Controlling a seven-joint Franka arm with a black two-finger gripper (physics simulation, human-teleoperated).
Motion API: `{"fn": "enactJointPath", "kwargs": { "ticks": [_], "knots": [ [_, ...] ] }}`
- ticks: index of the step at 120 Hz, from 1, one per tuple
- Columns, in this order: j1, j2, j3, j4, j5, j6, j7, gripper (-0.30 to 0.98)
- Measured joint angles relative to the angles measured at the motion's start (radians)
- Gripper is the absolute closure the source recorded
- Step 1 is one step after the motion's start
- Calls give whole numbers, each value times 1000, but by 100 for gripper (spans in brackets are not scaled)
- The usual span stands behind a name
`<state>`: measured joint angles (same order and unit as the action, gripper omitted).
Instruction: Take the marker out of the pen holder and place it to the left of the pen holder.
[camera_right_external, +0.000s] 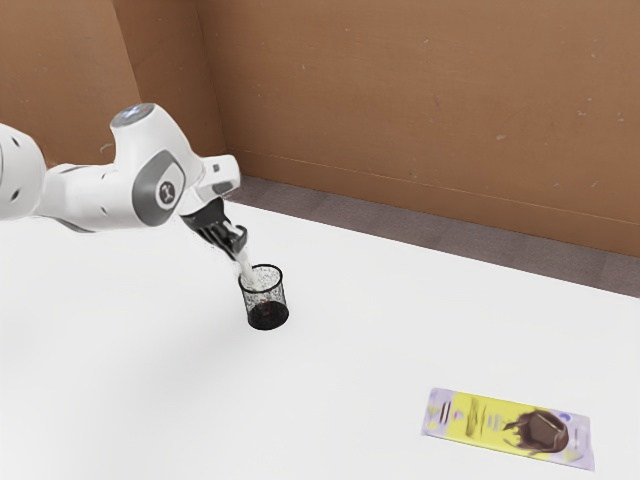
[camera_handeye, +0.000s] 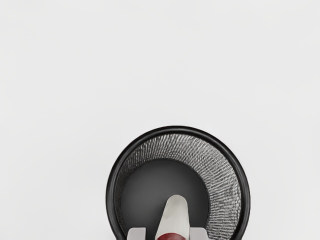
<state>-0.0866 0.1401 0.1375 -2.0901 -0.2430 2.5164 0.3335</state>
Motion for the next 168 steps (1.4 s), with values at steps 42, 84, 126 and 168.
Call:
{"fn": "enactJointPath", "kwargs": {
  "ticks": [42, 84, 126, 168],
  "knots": [
    [18, -143, -5, 64, 18, -76, -24, 76],
    [235, 146, -5, 151, -26, 205, 58, 77],
    [351, 325, -125, 253, -53, 332, 157, 77],
    [345, 347, -127, 247, -59, 344, 233, 37]
  ]
}}
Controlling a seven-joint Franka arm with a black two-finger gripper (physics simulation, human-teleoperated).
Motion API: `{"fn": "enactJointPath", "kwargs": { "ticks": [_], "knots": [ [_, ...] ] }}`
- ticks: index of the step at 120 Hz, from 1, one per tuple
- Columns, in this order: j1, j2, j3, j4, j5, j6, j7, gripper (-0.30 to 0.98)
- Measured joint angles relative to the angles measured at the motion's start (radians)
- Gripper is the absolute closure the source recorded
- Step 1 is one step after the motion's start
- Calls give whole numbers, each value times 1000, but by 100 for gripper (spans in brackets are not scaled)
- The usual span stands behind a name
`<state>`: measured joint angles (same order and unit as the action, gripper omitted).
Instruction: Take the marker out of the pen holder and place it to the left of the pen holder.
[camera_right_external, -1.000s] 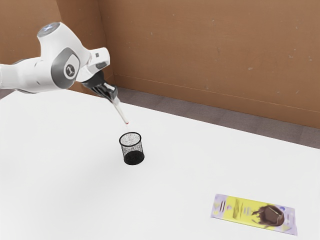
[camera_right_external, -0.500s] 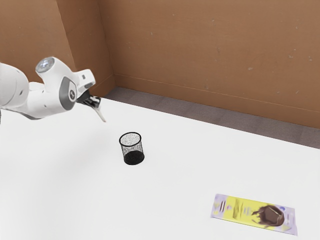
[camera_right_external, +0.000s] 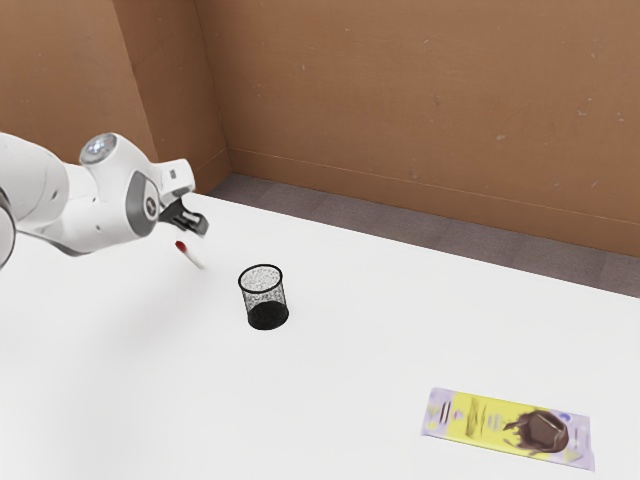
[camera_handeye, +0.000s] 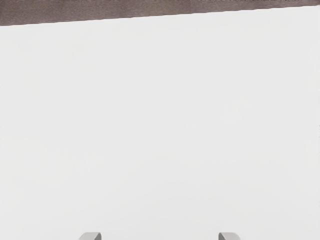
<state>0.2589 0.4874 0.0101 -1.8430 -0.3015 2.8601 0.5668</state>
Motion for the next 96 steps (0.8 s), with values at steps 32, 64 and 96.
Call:
{"fn": "enactJointPath", "kwargs": {
  "ticks": [32, 64, 96],
  "knots": [
    [-211, -532, 92, 37, 174, -629, -91, 10],
    [-190, -535, -31, 257, 361, -1094, -221, 3],
    [-279, -518, -36, 261, 409, -1226, -301, 1]
  ]
}}
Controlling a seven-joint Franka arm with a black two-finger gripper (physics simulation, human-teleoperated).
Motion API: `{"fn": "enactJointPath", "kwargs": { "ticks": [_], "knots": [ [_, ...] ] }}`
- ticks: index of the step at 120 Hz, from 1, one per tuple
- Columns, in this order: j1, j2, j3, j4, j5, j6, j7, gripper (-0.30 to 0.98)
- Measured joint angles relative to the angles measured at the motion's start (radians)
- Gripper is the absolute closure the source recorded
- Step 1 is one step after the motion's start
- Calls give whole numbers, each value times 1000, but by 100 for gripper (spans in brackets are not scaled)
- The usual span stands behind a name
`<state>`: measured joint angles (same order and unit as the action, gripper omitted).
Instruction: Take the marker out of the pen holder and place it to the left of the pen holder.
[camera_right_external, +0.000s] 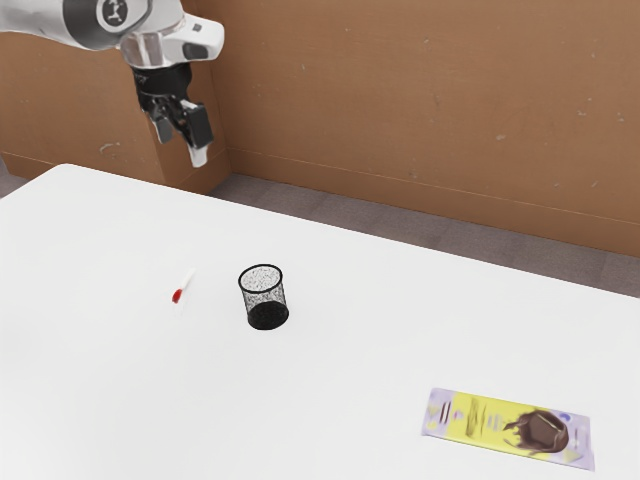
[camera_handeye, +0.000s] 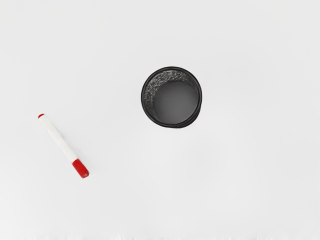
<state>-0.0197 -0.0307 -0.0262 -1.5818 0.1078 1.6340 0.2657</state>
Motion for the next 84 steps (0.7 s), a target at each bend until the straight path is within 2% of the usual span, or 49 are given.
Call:
{"fn": "enactJointPath", "kwargs": {
  "ticks": [84],
  "knots": [
    [174, 27, 21, -6, -23, -51, -98, 0]
  ]
}}
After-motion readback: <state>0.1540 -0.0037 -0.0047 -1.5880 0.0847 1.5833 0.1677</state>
